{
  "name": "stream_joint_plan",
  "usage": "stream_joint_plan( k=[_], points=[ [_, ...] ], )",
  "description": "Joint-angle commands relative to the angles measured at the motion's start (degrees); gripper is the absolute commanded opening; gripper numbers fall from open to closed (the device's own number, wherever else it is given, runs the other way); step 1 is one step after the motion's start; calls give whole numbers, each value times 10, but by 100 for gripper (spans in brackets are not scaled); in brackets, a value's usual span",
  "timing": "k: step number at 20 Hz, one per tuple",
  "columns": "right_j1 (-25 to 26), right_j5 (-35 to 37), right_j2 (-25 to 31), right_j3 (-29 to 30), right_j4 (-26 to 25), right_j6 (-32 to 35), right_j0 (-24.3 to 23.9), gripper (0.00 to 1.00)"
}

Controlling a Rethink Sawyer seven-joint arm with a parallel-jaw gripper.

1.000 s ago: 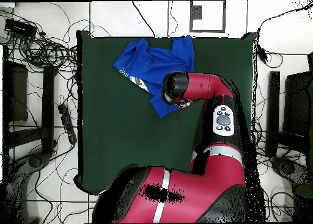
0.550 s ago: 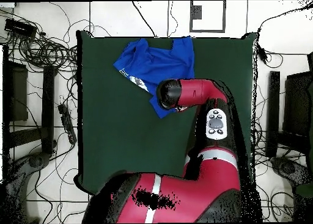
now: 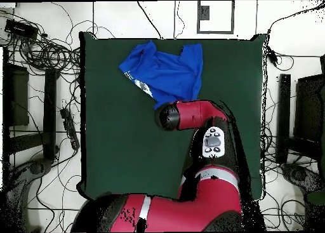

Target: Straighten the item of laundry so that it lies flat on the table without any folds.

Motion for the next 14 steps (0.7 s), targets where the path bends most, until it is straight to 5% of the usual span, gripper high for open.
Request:
stream_joint_plan(
  k=[1,14],
  points=[
    [6,-77,15,160,-42,-16,-31,0],
    [-92,-41,42,245,-123,-141,-170,0]
  ],
)
